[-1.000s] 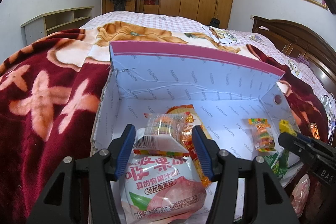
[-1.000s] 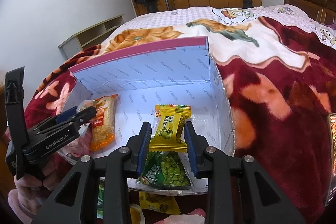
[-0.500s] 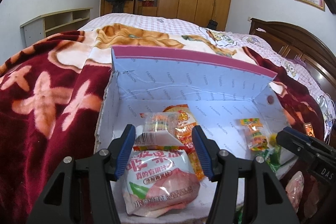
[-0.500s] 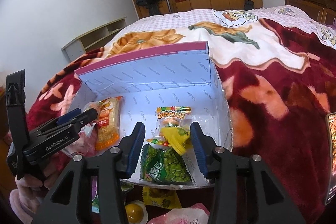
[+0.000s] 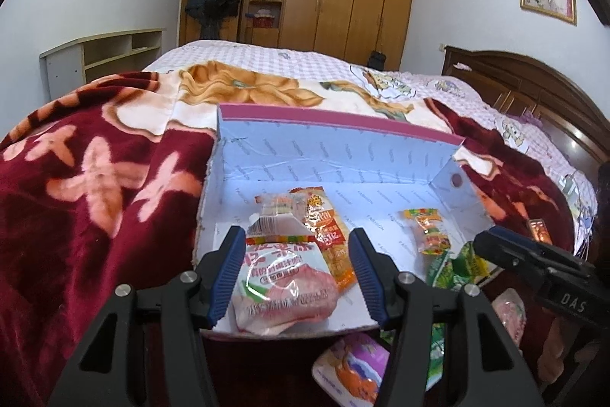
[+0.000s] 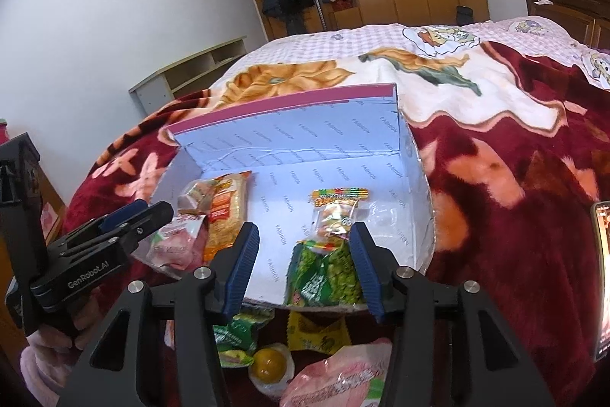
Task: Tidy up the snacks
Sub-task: 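Release the wafer pack with the left gripper while the right gripper drops the yellow candy, then withdraw both grippers from the box back toward the snack pile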
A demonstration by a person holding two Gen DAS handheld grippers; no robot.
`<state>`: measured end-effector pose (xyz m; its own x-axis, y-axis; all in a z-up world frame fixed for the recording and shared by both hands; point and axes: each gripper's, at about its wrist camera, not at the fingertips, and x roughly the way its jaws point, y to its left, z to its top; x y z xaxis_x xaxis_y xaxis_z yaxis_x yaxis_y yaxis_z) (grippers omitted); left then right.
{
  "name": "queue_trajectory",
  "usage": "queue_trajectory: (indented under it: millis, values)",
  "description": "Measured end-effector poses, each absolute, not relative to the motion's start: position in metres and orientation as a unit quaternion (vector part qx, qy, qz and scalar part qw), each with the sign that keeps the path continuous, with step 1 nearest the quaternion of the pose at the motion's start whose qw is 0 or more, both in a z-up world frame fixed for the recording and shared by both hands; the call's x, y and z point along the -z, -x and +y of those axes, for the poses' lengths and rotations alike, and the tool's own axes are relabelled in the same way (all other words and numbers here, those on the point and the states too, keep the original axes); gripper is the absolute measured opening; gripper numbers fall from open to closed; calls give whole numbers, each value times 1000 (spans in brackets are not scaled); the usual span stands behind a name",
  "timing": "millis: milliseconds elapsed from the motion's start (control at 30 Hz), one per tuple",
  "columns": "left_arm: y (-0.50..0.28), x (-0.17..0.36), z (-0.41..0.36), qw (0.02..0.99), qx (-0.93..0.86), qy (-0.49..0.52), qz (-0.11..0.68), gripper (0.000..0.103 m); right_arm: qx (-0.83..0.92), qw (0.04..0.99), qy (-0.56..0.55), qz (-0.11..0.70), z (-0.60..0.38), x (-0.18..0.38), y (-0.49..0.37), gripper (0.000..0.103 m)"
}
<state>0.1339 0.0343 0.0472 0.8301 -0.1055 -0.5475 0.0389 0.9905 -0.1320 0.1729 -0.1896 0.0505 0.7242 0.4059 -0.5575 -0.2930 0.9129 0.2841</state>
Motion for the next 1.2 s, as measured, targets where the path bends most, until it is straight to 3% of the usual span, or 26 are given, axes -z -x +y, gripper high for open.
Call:
queue_trajectory:
  millis: [1200]
  values:
    - [-88,-12,15,930,57,81,353,59,-199,911,-120,340,-206,-31,-98,51]
